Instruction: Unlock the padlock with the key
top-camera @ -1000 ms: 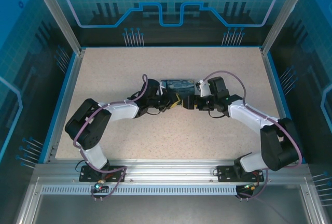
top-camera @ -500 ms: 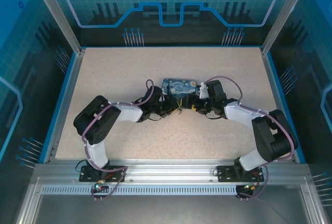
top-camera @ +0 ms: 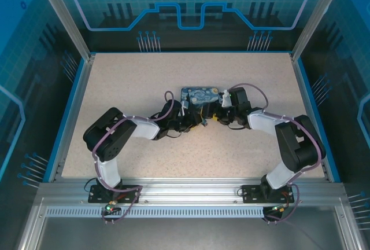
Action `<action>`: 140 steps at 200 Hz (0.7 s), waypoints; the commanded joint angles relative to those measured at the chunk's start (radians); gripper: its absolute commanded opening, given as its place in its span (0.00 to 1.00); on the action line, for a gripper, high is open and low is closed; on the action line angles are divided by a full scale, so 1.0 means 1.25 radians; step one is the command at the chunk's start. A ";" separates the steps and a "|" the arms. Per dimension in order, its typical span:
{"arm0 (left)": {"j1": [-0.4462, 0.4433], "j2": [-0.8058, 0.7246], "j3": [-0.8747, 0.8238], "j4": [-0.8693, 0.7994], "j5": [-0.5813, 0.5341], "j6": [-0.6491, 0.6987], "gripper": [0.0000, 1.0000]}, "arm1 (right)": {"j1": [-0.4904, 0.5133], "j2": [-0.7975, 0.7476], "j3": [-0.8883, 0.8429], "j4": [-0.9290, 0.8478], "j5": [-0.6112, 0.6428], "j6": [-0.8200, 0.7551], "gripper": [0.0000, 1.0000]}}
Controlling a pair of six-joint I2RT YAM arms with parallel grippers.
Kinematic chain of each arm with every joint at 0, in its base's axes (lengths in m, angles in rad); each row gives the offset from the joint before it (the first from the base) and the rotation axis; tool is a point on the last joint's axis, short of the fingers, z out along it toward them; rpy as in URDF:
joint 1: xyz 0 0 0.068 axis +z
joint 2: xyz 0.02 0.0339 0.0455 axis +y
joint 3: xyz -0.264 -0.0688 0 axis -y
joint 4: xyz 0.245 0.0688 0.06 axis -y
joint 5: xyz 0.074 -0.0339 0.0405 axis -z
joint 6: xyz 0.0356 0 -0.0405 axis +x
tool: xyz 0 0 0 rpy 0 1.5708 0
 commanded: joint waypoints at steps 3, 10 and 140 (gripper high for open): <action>-0.009 -0.044 -0.032 -0.067 0.009 0.009 0.44 | -0.016 0.028 0.046 0.021 0.002 0.009 0.75; -0.009 -0.060 -0.036 -0.075 0.005 0.012 0.45 | -0.017 0.036 0.055 0.019 0.002 0.010 0.75; 0.054 -0.255 0.019 -0.283 -0.081 0.110 0.55 | -0.029 0.028 0.034 0.018 0.019 -0.038 0.74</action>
